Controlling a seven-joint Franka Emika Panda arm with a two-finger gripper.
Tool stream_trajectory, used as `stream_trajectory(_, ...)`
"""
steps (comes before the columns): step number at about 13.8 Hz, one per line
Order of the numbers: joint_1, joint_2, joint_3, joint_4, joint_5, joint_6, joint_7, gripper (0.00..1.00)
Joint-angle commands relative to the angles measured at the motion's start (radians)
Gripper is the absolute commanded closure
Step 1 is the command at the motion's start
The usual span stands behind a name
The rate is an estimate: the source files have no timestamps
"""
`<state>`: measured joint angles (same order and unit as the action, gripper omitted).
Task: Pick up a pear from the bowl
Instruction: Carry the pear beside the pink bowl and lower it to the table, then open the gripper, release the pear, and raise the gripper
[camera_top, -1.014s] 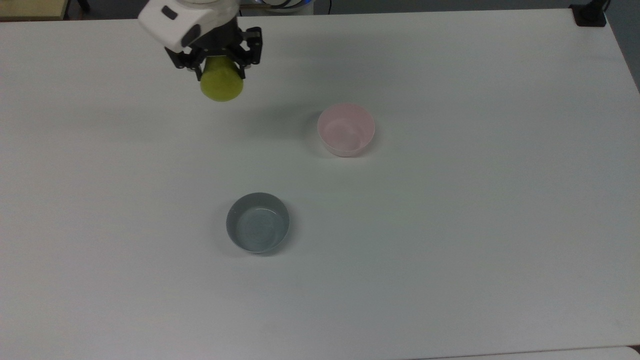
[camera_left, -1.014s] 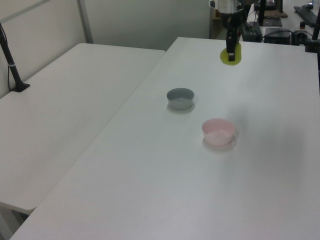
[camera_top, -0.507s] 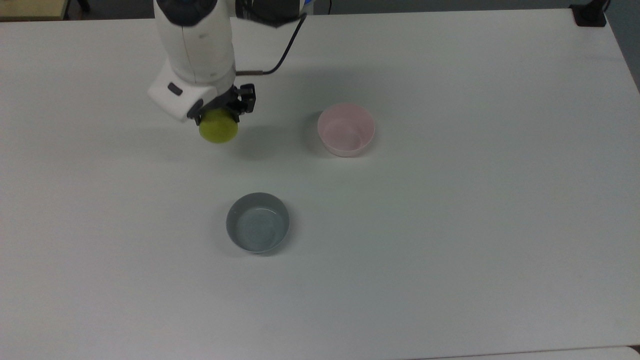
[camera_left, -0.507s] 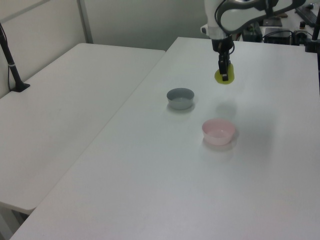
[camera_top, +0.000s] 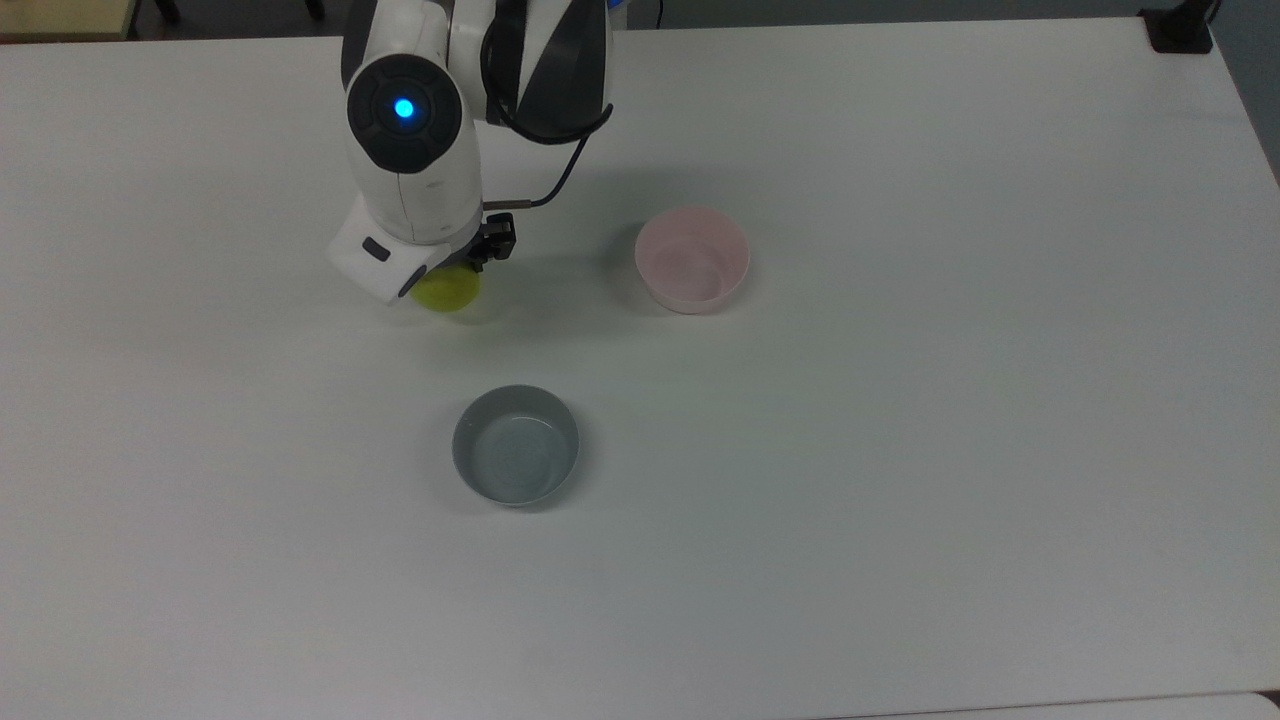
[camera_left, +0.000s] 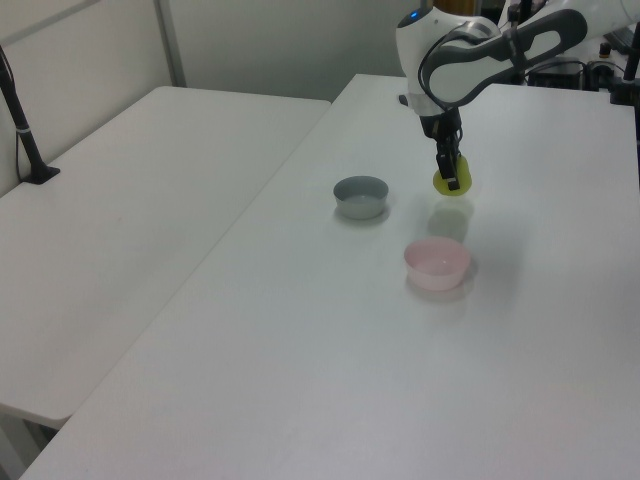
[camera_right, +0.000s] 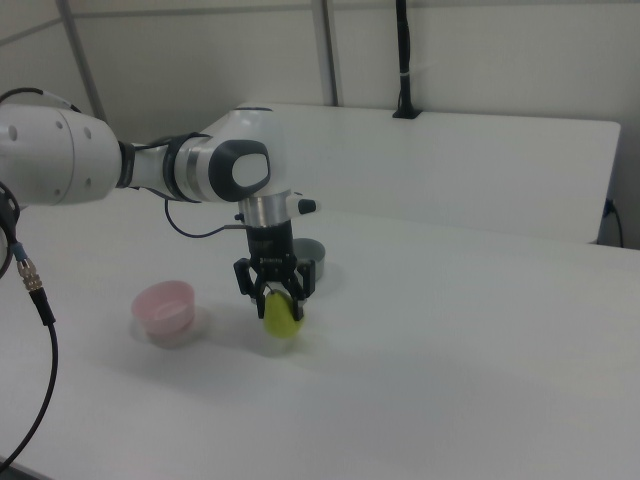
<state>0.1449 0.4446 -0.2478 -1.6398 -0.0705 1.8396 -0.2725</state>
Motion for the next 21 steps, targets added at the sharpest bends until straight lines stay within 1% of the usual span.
stream_trajectory(1,0.007,0.0,0.001,-0.037,-0.018,0.044,-0.02,0.41)
stream_trajectory(5,0.008,0.016,0.002,-0.037,-0.02,0.044,-0.019,0.3)
stream_trajectory(7,0.008,0.014,0.002,-0.038,-0.02,0.043,-0.019,0.3)
stream_trajectory(8,0.008,0.013,0.002,-0.037,-0.02,0.041,-0.019,0.24)
stream_trajectory(9,0.008,0.005,0.001,-0.037,-0.02,0.04,-0.013,0.1)
stream_trajectory(10,0.008,-0.007,0.001,-0.031,-0.02,0.033,-0.005,0.0)
stream_trajectory(12,0.001,-0.064,0.001,-0.025,-0.017,0.029,0.033,0.0)
stream_trajectory(15,-0.002,-0.202,-0.002,-0.011,-0.015,0.02,0.154,0.0)
stream_trajectory(17,-0.002,-0.233,-0.011,0.015,-0.02,-0.048,0.211,0.0)
stream_trajectory(18,-0.002,-0.247,-0.028,0.029,-0.02,-0.069,0.231,0.0)
stream_trajectory(19,-0.004,-0.276,-0.042,0.034,-0.017,-0.077,0.224,0.0)
stream_trajectory(21,-0.004,-0.302,-0.057,0.034,-0.011,-0.08,0.231,0.0)
